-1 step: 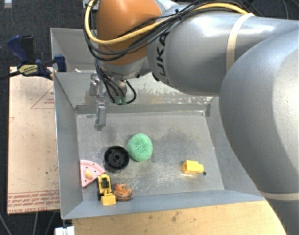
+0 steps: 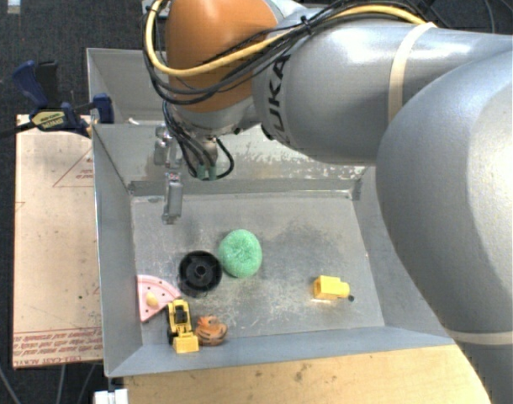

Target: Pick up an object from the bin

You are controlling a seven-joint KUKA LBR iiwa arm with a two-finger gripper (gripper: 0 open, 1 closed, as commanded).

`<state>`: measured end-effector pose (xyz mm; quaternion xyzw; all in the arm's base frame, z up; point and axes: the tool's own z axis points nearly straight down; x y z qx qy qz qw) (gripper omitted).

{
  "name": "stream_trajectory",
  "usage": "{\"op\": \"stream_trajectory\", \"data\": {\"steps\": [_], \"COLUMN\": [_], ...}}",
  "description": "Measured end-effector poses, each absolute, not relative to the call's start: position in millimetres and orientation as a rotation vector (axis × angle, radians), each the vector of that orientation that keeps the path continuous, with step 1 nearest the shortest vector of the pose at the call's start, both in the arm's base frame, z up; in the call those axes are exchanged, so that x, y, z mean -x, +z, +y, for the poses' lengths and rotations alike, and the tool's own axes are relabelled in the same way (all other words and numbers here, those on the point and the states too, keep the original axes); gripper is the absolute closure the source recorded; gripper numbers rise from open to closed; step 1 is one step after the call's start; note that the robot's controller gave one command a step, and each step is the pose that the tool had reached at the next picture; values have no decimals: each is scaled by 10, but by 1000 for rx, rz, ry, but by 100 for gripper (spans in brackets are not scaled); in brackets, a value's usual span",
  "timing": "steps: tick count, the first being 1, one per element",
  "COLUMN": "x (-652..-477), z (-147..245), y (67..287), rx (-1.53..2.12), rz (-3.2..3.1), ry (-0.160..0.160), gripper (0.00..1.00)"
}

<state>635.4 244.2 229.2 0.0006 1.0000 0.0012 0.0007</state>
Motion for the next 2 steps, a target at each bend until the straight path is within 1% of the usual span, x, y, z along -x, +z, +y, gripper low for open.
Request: {"op": "stream_trajectory", "data": {"steps": [1,2], "x": [-6301,-6283], "z": [2252,2108], "y": [1935,1655], "rx": [104,-8], "rz": [3132,3143], "ry": [6,1], "gripper": [0,0]}}
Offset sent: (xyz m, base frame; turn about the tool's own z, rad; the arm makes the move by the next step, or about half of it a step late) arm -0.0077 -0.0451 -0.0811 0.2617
